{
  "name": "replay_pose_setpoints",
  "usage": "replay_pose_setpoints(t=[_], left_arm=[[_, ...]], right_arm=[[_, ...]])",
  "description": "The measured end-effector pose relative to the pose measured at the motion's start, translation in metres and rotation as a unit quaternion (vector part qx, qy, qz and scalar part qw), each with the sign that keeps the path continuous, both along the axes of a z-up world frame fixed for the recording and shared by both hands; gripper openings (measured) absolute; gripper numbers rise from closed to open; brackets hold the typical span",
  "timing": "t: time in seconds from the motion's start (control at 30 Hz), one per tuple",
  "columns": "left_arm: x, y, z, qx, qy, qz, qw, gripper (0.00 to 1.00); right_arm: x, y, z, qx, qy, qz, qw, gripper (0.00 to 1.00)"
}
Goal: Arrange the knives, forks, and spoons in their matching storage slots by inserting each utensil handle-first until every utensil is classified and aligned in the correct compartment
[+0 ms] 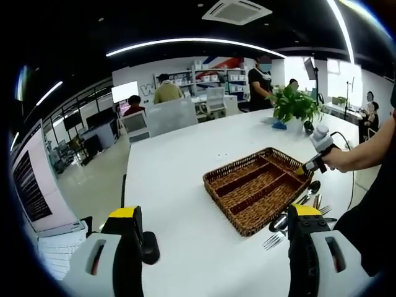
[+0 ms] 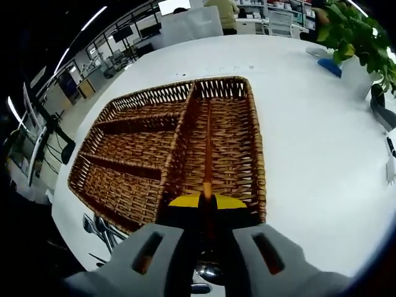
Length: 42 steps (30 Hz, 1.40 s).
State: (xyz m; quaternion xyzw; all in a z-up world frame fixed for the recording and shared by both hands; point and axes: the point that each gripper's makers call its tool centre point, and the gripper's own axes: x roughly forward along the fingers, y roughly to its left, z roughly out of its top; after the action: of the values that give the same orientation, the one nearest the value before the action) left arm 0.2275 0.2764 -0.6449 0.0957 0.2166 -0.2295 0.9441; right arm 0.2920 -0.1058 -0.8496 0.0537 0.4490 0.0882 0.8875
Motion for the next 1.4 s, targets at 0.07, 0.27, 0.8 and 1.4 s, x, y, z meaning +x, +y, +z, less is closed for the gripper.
replay_pose_setpoints(t=[0.07, 0.27, 0.8, 1.4], left_arm=[[-0.001, 0.001, 0.000, 0.002, 0.000, 0.001, 1.0000, 1.00], [-0.003, 0.009, 0.002, 0.005, -0.003, 0.010, 0.9999, 1.00], [-0.006, 0.007, -0.003, -0.002, -0.008, 0.014, 0.9999, 1.00], [-0.004, 0.008, 0.000, -0.002, -0.015, 0.011, 0.9998, 1.00]], right_arm=[[-0.001, 0.006, -0.004, 0.011, 0.016, 0.002, 0.9998, 0.04], [-0.002, 0.011, -0.015, -0.004, 0.038, 0.013, 0.9992, 0.04], [-0.003, 0.017, -0.025, -0.076, 0.061, 0.088, 0.9913, 0.05], [0.008, 0.011, 0.002, -0.055, -0.011, 0.131, 0.9899, 0.30]])
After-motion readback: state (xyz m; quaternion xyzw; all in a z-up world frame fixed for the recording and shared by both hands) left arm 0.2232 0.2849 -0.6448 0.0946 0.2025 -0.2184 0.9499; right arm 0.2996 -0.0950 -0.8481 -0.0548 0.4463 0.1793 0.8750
